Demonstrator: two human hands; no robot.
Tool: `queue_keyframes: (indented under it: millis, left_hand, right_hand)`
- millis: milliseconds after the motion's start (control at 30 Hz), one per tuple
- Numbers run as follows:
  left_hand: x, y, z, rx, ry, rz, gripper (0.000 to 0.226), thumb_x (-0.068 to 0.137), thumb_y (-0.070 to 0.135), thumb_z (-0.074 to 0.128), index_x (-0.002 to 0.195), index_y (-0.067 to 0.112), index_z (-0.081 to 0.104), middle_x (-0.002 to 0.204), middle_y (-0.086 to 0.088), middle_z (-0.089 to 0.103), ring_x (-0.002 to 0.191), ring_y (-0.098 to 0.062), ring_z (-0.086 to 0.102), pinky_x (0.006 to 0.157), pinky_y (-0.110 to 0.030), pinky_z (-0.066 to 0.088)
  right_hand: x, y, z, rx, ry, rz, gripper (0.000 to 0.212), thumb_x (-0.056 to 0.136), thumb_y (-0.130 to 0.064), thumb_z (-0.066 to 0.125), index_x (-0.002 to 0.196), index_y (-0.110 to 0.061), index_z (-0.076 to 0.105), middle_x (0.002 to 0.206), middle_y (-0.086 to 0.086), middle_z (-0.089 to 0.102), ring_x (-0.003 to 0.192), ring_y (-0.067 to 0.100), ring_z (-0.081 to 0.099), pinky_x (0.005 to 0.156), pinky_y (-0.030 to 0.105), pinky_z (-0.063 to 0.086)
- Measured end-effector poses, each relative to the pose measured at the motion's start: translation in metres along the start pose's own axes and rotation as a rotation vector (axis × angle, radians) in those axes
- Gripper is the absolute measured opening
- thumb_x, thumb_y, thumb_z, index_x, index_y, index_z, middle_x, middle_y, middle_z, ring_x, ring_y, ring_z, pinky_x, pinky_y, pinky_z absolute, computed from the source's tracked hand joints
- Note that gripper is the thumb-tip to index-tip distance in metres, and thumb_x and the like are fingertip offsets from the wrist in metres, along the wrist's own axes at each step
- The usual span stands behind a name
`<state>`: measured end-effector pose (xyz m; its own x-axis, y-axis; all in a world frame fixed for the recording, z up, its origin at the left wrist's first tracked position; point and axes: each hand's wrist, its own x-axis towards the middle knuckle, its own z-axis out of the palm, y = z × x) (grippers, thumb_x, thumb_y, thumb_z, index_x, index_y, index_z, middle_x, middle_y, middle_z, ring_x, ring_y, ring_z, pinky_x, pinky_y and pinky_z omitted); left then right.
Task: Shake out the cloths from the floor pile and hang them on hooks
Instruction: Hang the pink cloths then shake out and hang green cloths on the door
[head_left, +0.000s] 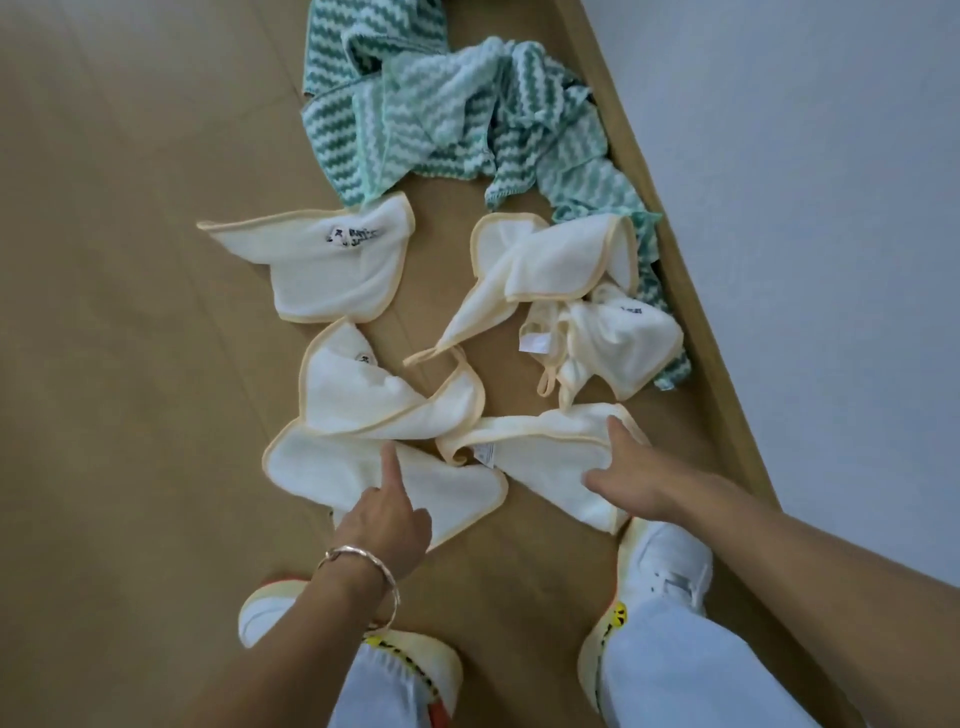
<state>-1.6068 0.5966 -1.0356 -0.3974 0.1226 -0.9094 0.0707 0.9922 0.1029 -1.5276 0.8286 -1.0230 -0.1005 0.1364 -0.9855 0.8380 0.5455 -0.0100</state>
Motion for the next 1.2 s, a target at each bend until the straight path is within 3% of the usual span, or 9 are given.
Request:
queue_keyframes:
  millis: [100, 200, 300, 433, 567, 733, 933, 1100, 1200]
  left_hand:
    - [0.021, -0.005, 0.022, -0.059, 0.000, -0.008, 0.088, 0.094, 0.025, 0.047, 0.145, 0.019, -0.024, 0.087, -0.003, 0.056, 0.062, -0.012, 0.048, 0.047, -0.020, 0.032]
    - [0.039, -0.003, 0.034, -0.144, -0.040, -0.012, 0.093, 0.091, 0.025, 0.051, 0.144, 0.023, -0.024, 0.111, -0.013, 0.054, 0.085, -0.027, 0.058, 0.070, -0.032, 0.048]
    - [0.047, 0.006, 0.036, -0.217, -0.017, 0.021, 0.089, 0.085, 0.022, 0.055, 0.148, 0.024, -0.007, 0.129, -0.016, 0.044, 0.115, -0.035, 0.049, 0.097, -0.039, 0.043]
    - [0.056, 0.044, 0.017, -0.274, 0.188, 0.381, 0.075, 0.078, 0.022, 0.056, 0.146, 0.018, 0.023, 0.146, -0.004, 0.037, 0.134, -0.024, 0.033, 0.110, -0.036, 0.030]
    - [0.067, 0.085, -0.017, -0.447, 0.262, 0.470, 0.053, 0.077, 0.032, 0.052, 0.129, 0.022, 0.043, 0.120, 0.002, 0.059, 0.113, -0.018, 0.055, 0.097, -0.038, 0.045]
    - [0.058, 0.075, -0.018, -0.158, 0.293, 0.387, 0.057, 0.090, 0.031, 0.051, 0.141, 0.022, 0.029, 0.122, 0.001, 0.058, 0.110, -0.023, 0.056, 0.086, -0.038, 0.048]
    - [0.053, 0.073, -0.017, 0.028, 0.411, 0.240, 0.028, 0.092, 0.046, 0.045, 0.108, 0.024, 0.041, 0.095, 0.005, 0.061, 0.088, -0.021, 0.060, 0.065, -0.033, 0.046]
    - [0.042, 0.101, -0.022, 0.172, 0.463, 0.356, 0.027, 0.093, 0.047, 0.040, 0.078, 0.025, 0.034, 0.062, 0.008, 0.044, 0.060, -0.017, 0.047, 0.051, -0.028, 0.031]
    - [0.036, 0.121, -0.019, 0.164, 0.424, 0.501, 0.031, 0.094, 0.042, 0.041, 0.070, 0.023, 0.033, 0.063, 0.007, 0.046, 0.062, -0.015, 0.047, 0.052, -0.028, 0.035]
  right_hand:
    - [0.026, 0.004, 0.017, -0.005, -0.007, 0.008, 0.076, 0.099, -0.035, 0.040, 0.152, -0.024, -0.014, 0.155, 0.010, 0.026, 0.134, 0.030, 0.038, 0.105, 0.037, 0.035]
    - [0.044, 0.002, 0.027, 0.038, 0.011, -0.015, 0.073, 0.098, -0.031, 0.042, 0.154, -0.022, -0.003, 0.158, 0.004, 0.021, 0.140, 0.028, 0.031, 0.108, 0.038, 0.033]
    - [0.049, -0.011, 0.029, 0.097, 0.065, -0.068, 0.070, 0.094, -0.029, 0.043, 0.154, -0.025, 0.007, 0.153, 0.004, 0.031, 0.134, 0.028, 0.039, 0.102, 0.037, 0.039]
    - [0.036, -0.052, 0.014, 0.133, 0.171, -0.340, 0.060, 0.097, -0.036, 0.041, 0.151, -0.029, 0.015, 0.155, 0.000, 0.028, 0.138, 0.027, 0.034, 0.108, 0.038, 0.032]
    - [0.033, -0.080, -0.010, 0.209, 0.329, -0.386, 0.043, 0.097, -0.031, 0.039, 0.140, -0.022, 0.036, 0.141, 0.005, 0.045, 0.127, 0.027, 0.044, 0.093, 0.032, 0.035]
    - [0.019, -0.058, -0.026, 0.136, 0.270, -0.367, 0.044, 0.096, -0.033, 0.043, 0.139, -0.024, 0.034, 0.130, 0.002, 0.053, 0.117, 0.026, 0.051, 0.094, 0.038, 0.043]
    - [0.038, -0.003, -0.038, 0.138, 0.580, -0.082, 0.022, 0.097, -0.027, 0.043, 0.118, -0.021, 0.038, 0.085, -0.005, 0.052, 0.065, 0.011, 0.049, 0.051, 0.027, 0.034]
    - [0.051, 0.027, -0.034, 0.154, 0.502, 0.067, 0.040, 0.096, -0.030, 0.046, 0.132, -0.018, 0.032, 0.112, 0.010, 0.061, 0.096, 0.032, 0.059, 0.072, 0.034, 0.042]
    - [0.057, 0.032, -0.031, 0.127, 0.438, 0.064, 0.031, 0.095, -0.029, 0.048, 0.125, -0.019, 0.053, 0.119, 0.006, 0.064, 0.107, 0.029, 0.059, 0.084, 0.035, 0.049]
